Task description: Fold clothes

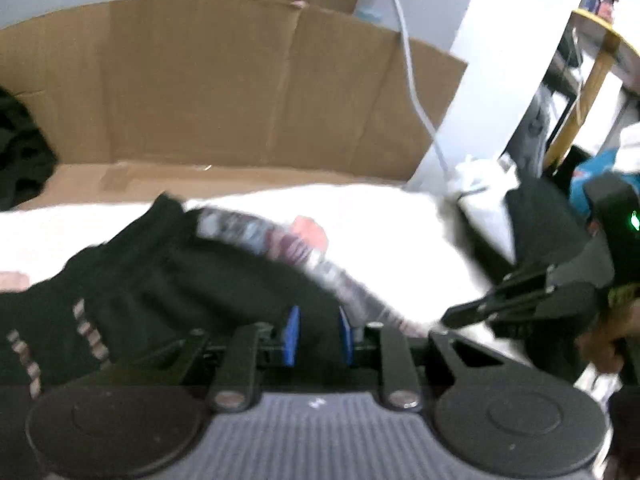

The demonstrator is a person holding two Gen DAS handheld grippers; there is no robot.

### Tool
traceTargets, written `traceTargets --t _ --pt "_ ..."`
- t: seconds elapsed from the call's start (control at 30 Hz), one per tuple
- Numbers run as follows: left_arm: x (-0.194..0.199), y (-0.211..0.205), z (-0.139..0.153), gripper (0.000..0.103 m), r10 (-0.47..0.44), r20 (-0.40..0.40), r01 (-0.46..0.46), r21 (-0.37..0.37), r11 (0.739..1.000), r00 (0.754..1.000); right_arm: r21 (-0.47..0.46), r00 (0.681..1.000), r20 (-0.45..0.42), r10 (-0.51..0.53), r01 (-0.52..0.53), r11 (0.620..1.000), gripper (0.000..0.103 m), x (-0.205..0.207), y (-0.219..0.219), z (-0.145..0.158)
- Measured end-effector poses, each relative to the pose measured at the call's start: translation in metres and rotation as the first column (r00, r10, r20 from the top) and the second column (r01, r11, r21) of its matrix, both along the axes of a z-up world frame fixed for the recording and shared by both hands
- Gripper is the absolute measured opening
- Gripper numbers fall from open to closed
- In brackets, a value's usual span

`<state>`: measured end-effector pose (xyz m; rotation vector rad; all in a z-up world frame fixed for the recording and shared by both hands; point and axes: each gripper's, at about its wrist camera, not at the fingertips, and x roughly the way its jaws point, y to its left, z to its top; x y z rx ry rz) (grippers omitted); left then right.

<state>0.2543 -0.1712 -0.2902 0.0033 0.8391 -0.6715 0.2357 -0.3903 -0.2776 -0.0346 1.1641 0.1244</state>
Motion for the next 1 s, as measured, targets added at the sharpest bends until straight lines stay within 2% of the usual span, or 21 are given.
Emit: traceTargets --t 0.1,0.17,0.23,0.3,0.43,0.47,0.5,0.57,0.6,0.67,0.73,0.83,1.0 --pt "0.01 -0.016 -0.007 0.021 -0.005 -0.008 0.005 0.011 1.0 1.0 0.07 0.999 0.032 0.016 -0.018 0.997 0.005 -0.003 -0.002 0.008" --pt "0.018 -0.022 -0.013 0.018 0.004 -0.024 -0.004 0.029 1.0 1.0 0.115 0.998 0.046 0.044 -0.049 0.992 0.013 -0.003 0.002 0.011" --pt "0.03 -0.024 -0.02 0.016 0.048 -0.036 -0.047 0.043 0.998 0.998 0.139 0.995 0.055 0.081 -0.088 0.986 0.029 -0.004 0.009 0.012" --pt "0.041 -0.025 -0.026 0.016 0.087 -0.058 -0.085 0.029 0.996 0.995 0.144 0.991 0.053 0.125 -0.131 0.981 0.031 -0.002 0.019 0.006" --pt "0.051 -0.031 -0.035 0.016 0.112 -0.068 -0.109 0.046 0.993 0.991 0.137 0.985 0.039 0.169 -0.173 0.975 0.031 0.003 0.032 -0.003" --pt "0.054 -0.033 -0.037 0.016 0.121 -0.067 -0.117 0.054 0.992 0.99 0.118 0.984 0.032 0.173 -0.176 0.977 0.028 0.004 0.033 -0.005" --pt "0.056 -0.035 -0.039 0.015 0.128 -0.064 -0.124 0.061 0.99 0.99 0.097 0.984 0.023 0.177 -0.178 0.979 0.02 0.005 0.034 -0.008" --pt "0.061 -0.037 -0.041 0.011 0.142 -0.046 -0.138 0.08 0.987 0.989 0.096 0.986 0.017 0.168 -0.169 0.981 0.018 0.005 0.029 -0.008" --pt "0.065 -0.037 -0.043 0.005 0.149 -0.037 -0.145 0.1 0.984 0.988 0.091 0.987 0.013 0.157 -0.158 0.983 0.018 0.006 0.025 -0.009" --pt "0.077 -0.036 -0.044 0.003 0.172 -0.03 -0.167 0.132 0.977 0.985 0.08 0.989 0.006 0.149 -0.149 0.986 0.018 0.005 0.018 -0.009" --pt "0.091 -0.031 -0.039 0.003 0.202 -0.045 -0.196 0.126 0.973 0.978 0.071 0.989 -0.002 0.15 -0.15 0.986 0.012 0.004 0.013 -0.01" --pt "0.1 -0.019 -0.024 0.004 0.201 -0.056 -0.197 0.073 0.978 0.978 0.069 0.992 -0.026 0.123 -0.121 0.99 0.012 0.005 0.005 -0.008" --pt "0.088 0.008 -0.001 0.009 0.18 -0.049 -0.179 0.023 0.984 0.982 -0.033 0.998 -0.013 0.058 -0.058 0.998 0.012 0.002 -0.007 0.008"
